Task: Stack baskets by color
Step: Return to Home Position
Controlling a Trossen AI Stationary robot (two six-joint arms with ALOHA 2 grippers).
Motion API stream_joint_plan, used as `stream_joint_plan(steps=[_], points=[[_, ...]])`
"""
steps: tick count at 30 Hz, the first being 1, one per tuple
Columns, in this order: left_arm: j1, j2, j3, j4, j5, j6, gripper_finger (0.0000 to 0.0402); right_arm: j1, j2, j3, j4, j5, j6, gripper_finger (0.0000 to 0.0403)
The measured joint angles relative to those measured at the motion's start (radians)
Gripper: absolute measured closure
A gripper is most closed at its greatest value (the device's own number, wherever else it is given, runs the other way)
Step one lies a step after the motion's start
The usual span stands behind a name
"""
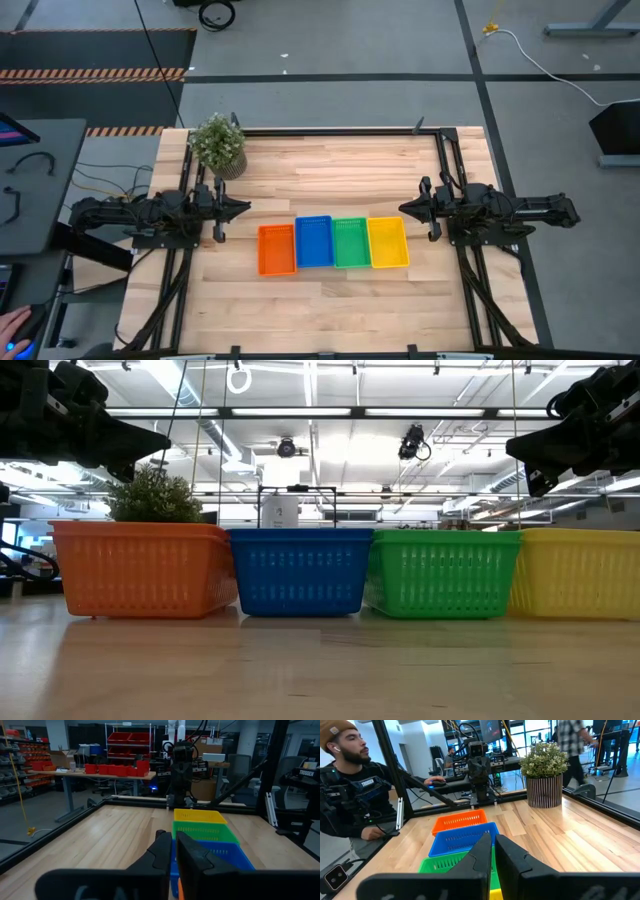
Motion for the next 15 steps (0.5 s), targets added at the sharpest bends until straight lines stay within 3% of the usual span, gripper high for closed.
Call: stream_joint_plan(steps=[15], points=[[0.000, 0.000, 0.000, 0.000, 0.000, 0.000, 0.0367, 0.000, 0.000, 0.000, 0.000, 0.000, 0.000, 0.0374]])
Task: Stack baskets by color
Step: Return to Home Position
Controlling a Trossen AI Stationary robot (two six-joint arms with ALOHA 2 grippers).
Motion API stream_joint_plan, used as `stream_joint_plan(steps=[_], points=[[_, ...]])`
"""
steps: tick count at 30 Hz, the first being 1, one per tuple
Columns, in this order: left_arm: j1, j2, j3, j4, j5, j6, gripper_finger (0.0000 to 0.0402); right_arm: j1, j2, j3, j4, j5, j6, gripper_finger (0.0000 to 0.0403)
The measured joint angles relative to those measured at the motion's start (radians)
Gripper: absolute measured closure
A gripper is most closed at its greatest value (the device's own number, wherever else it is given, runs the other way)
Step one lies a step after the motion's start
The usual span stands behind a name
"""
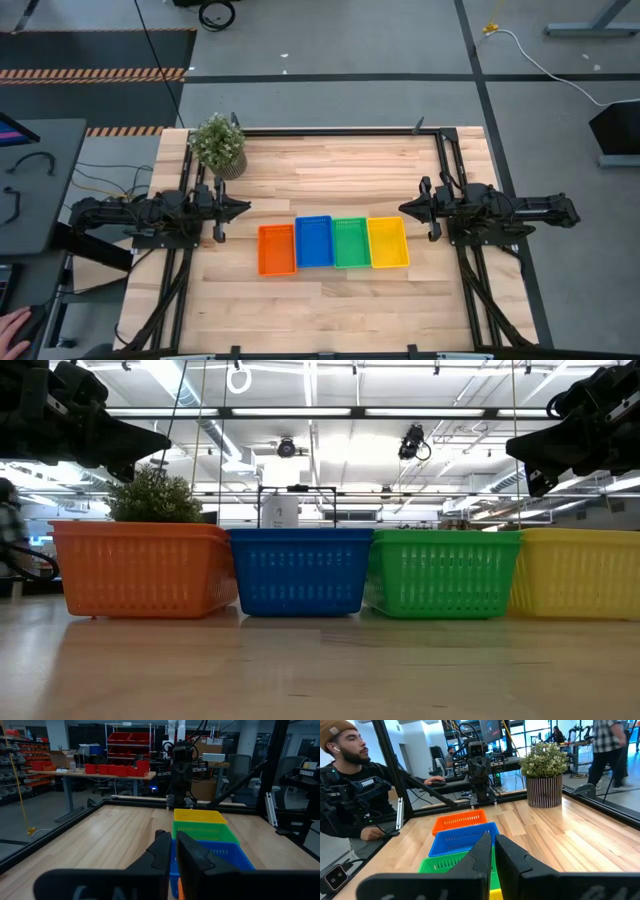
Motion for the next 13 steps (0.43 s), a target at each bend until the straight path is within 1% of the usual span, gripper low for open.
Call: stream_joint_plan(steps=[13], points=[[0.000, 0.000, 0.000, 0.000, 0.000, 0.001, 0.0376, 0.000, 0.000, 0.000, 0.000, 0.000, 0.000, 0.0374]])
